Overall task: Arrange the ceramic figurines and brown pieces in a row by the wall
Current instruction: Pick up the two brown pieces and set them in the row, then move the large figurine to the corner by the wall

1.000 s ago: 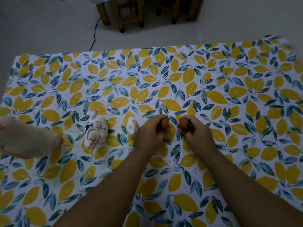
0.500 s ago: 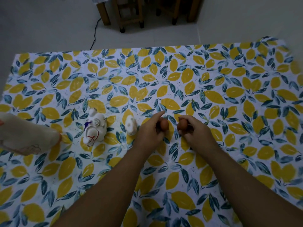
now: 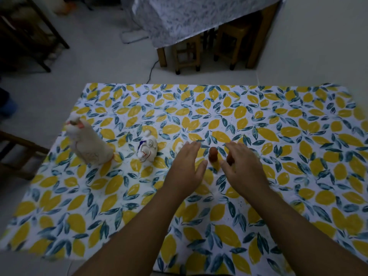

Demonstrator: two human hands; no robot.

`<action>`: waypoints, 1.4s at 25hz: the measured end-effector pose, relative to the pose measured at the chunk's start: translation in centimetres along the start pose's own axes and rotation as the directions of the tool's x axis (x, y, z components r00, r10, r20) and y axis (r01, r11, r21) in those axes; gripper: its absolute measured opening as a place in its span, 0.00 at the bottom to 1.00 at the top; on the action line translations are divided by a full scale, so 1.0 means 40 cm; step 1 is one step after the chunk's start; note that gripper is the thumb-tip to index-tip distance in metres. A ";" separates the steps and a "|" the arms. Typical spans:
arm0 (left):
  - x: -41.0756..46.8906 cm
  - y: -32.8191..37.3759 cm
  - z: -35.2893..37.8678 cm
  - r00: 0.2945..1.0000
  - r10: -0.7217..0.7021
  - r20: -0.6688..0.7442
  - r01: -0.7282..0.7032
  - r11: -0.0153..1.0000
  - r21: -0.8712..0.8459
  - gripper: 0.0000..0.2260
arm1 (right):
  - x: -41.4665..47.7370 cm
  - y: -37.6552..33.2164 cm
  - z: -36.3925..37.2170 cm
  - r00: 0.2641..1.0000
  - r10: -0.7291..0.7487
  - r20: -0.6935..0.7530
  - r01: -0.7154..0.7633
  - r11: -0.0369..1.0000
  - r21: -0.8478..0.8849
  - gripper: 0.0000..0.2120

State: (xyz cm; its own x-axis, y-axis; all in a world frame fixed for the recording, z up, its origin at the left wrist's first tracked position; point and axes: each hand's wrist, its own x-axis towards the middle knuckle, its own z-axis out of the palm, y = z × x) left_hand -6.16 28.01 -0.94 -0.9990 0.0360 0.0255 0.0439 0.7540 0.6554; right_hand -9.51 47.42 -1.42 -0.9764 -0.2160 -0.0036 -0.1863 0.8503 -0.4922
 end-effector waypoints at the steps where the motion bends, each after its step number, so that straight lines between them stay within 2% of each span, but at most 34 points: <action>1: -0.024 -0.002 -0.018 1.000 -0.006 -0.023 0.007 1.000 0.023 0.27 | -0.006 -0.025 0.003 1.000 -0.022 0.016 0.023 0.999 -0.027 0.29; 8: -0.171 -0.094 -0.190 0.967 -0.153 -0.205 0.180 0.976 0.119 0.29 | -0.028 -0.278 0.073 0.970 -0.206 0.130 0.222 0.968 -0.117 0.32; 13: -0.219 -0.248 -0.357 0.900 -0.257 -0.352 0.288 0.957 0.035 0.29 | 0.009 -0.498 0.152 0.945 -0.266 0.190 0.286 0.954 -0.089 0.32; 17: -0.211 -0.377 -0.483 0.849 -0.272 -0.454 0.268 0.961 -0.074 0.30 | 0.066 -0.668 0.222 0.938 -0.260 0.228 0.271 0.963 -0.016 0.33; 20: -0.166 -0.472 -0.560 0.862 -0.321 -0.393 0.261 0.945 -0.199 0.33 | 0.115 -0.777 0.277 0.948 -0.140 0.286 0.083 0.976 0.201 0.34; 23: -0.112 -0.550 -0.605 0.923 -0.322 -0.211 0.252 0.919 -0.303 0.33 | 0.141 -0.854 0.311 0.929 -0.027 0.368 -0.119 0.921 0.370 0.32; 25: -0.087 -0.595 -0.612 0.961 -0.260 -0.098 0.210 0.909 -0.361 0.27 | 0.144 -0.890 0.330 0.931 -0.015 0.364 -0.142 0.905 0.402 0.28; 27: -0.087 -0.622 -0.600 0.974 -0.214 -0.070 0.168 0.899 -0.404 0.22 | 0.138 -0.909 0.345 0.950 0.007 0.311 -0.147 0.891 0.429 0.26; 30: -0.088 -0.652 -0.585 0.980 -0.191 -0.056 0.138 0.854 -0.502 0.25 | 0.133 -0.920 0.366 0.963 0.060 0.264 -0.187 0.853 0.487 0.22; 32: -0.089 -0.659 -0.581 0.980 -0.193 -0.048 0.142 0.847 -0.513 0.28 | 0.129 -0.927 0.368 0.960 0.089 0.265 -0.223 0.817 0.532 0.20; 35: -0.091 -0.649 -0.593 0.977 -0.206 -0.058 0.150 0.851 -0.503 0.28 | 0.132 -0.934 0.366 0.953 0.107 0.282 -0.262 0.756 0.600 0.22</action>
State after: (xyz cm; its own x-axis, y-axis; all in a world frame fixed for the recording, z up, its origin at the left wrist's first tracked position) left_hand -3.75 -7.26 -0.15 -0.9852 -0.1582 -0.0662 -0.1143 0.3176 0.9413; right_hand -6.09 7.48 4.19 -0.9199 -0.2504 -0.3018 0.1809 0.4117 -0.8932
